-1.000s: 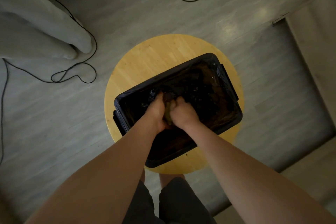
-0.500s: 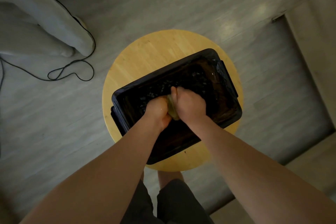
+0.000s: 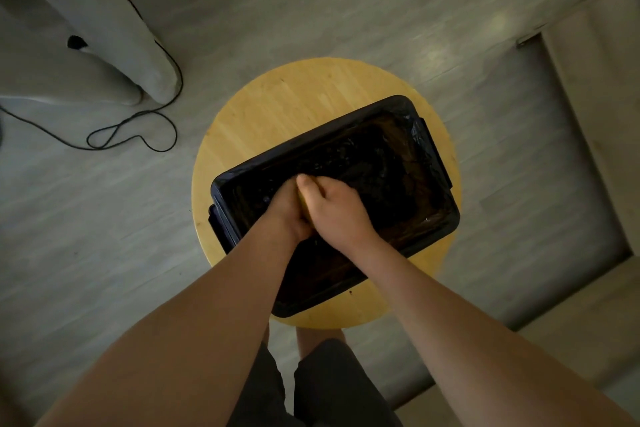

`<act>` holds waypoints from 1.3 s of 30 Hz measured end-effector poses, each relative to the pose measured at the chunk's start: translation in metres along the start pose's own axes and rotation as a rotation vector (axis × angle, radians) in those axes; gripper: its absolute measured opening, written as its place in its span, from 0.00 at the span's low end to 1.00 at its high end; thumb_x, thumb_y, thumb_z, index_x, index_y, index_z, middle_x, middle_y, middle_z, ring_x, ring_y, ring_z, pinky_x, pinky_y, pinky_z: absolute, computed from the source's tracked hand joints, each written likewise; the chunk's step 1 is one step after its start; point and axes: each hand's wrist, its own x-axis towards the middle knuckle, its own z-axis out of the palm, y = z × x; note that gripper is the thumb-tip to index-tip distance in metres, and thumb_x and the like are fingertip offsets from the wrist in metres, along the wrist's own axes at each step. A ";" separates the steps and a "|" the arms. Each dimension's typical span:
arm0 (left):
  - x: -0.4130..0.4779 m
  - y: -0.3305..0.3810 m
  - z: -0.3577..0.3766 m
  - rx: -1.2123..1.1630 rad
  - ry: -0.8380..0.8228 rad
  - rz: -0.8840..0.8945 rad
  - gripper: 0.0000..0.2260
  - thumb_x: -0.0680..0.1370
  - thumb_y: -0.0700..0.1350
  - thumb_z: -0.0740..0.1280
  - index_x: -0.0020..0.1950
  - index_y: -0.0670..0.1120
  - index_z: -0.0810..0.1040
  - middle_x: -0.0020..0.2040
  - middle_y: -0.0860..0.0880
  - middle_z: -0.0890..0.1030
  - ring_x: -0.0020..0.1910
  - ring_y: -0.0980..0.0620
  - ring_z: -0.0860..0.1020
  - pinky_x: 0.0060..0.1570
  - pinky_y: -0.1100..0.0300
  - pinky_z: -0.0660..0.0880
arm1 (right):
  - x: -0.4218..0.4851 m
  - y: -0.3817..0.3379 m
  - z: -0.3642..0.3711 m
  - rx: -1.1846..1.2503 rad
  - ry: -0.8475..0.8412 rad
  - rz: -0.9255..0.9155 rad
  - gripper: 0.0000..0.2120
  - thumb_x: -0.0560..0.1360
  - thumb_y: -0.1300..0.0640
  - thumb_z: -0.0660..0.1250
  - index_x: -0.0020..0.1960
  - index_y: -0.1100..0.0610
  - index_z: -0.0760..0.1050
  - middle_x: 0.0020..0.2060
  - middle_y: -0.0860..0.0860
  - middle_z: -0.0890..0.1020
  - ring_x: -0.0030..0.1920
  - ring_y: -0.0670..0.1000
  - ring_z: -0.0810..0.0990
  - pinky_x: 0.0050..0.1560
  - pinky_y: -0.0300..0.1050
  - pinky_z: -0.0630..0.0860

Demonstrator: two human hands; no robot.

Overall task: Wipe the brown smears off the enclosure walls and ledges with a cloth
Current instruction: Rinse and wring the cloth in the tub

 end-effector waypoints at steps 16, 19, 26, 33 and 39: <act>-0.013 0.001 0.006 0.335 0.185 0.185 0.11 0.81 0.47 0.63 0.56 0.46 0.83 0.52 0.42 0.85 0.51 0.42 0.84 0.47 0.54 0.83 | 0.040 0.055 -0.018 -0.686 0.345 0.130 0.25 0.86 0.41 0.48 0.66 0.57 0.73 0.63 0.61 0.76 0.62 0.64 0.75 0.57 0.57 0.74; -0.005 -0.001 -0.005 0.352 0.351 0.159 0.29 0.71 0.63 0.59 0.65 0.49 0.76 0.57 0.41 0.80 0.50 0.40 0.83 0.53 0.46 0.82 | 0.043 0.053 -0.014 -0.478 0.305 0.379 0.25 0.86 0.40 0.45 0.77 0.52 0.60 0.75 0.59 0.60 0.74 0.65 0.61 0.71 0.66 0.61; -0.009 0.002 0.005 0.044 0.099 -0.130 0.29 0.82 0.67 0.53 0.64 0.46 0.79 0.56 0.38 0.83 0.57 0.38 0.80 0.55 0.39 0.76 | 0.028 0.034 0.005 -0.162 0.047 0.313 0.17 0.86 0.49 0.51 0.62 0.57 0.73 0.54 0.60 0.80 0.51 0.60 0.80 0.51 0.52 0.78; -0.015 0.014 0.003 0.185 0.055 0.023 0.20 0.85 0.43 0.58 0.33 0.44 0.71 0.25 0.47 0.73 0.23 0.51 0.76 0.25 0.65 0.72 | -0.023 -0.004 0.003 -0.137 0.168 -0.240 0.24 0.83 0.45 0.61 0.30 0.53 0.70 0.25 0.49 0.72 0.26 0.49 0.73 0.27 0.45 0.67; -0.023 0.015 0.026 0.169 0.020 0.092 0.13 0.87 0.46 0.55 0.51 0.43 0.75 0.47 0.44 0.77 0.46 0.48 0.76 0.58 0.53 0.75 | -0.001 0.004 0.003 -0.300 0.415 -0.276 0.26 0.82 0.48 0.56 0.25 0.48 0.62 0.22 0.44 0.67 0.23 0.48 0.70 0.27 0.42 0.65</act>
